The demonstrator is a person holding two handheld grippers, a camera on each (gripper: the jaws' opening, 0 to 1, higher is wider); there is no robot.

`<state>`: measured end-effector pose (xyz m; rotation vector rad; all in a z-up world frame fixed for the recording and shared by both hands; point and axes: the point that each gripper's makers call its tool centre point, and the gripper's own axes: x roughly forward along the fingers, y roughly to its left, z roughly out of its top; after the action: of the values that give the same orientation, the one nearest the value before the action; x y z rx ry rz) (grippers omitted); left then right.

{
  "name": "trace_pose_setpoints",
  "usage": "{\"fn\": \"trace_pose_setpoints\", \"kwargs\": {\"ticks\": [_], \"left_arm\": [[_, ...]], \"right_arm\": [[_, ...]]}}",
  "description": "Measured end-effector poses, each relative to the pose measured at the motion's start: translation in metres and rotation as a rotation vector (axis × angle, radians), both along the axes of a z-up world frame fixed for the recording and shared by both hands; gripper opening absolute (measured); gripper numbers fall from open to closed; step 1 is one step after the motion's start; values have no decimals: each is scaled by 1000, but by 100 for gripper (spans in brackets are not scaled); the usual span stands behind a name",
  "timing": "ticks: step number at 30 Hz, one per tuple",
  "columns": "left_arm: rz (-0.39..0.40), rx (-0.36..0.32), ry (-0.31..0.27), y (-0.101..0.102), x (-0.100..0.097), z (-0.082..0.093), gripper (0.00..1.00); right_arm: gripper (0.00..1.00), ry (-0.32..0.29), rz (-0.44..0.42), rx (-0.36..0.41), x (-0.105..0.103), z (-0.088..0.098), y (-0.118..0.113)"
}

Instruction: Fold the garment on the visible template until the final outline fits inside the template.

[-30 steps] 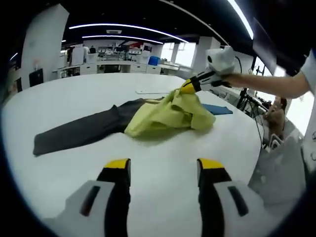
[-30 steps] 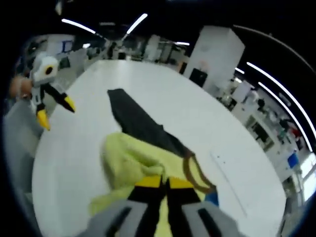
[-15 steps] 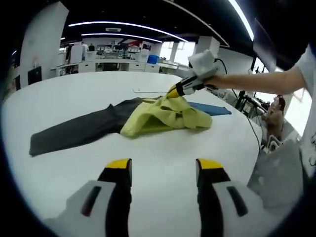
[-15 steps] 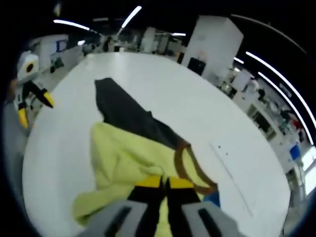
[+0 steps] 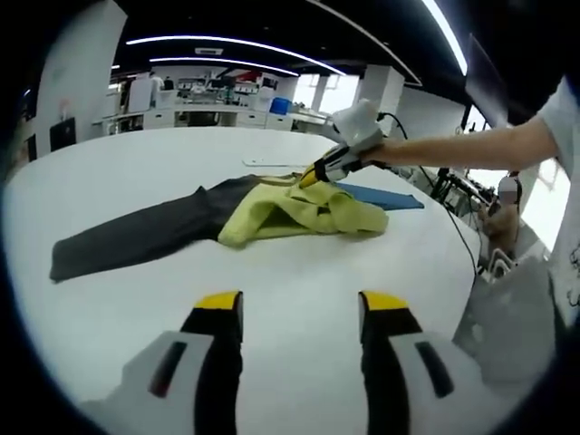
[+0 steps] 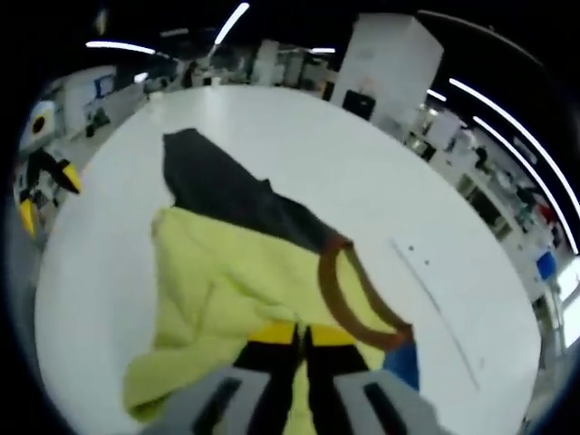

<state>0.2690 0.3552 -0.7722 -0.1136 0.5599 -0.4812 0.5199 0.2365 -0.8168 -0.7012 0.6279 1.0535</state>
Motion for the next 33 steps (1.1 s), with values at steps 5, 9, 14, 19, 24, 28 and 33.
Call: {"fn": "trace_pose_setpoints", "kwargs": {"ticks": [5, 9, 14, 19, 24, 28, 33], "left_arm": [[-2, -2, 0, -1, -1, 0, 48], [-3, -2, 0, -1, -1, 0, 48], [-7, -2, 0, -2, -2, 0, 48], [-12, -1, 1, -2, -3, -1, 48], [-19, 0, -3, -4, -3, -1, 48], [-22, 4, -8, -5, -3, 0, 48], [-21, 4, -14, -5, -2, 1, 48]], "right_arm": [[6, 11, -48, 38, 4, 5, -1], [16, -3, -84, 111, 7, 21, 0], [33, 12, -114, 190, -5, 36, -7], [46, 0, -110, 233, -29, 47, -19], [51, -16, -123, 245, -37, 52, -35], [49, -27, -138, 273, -48, 58, -46], [42, -66, -108, 271, -76, 68, -53]]}}
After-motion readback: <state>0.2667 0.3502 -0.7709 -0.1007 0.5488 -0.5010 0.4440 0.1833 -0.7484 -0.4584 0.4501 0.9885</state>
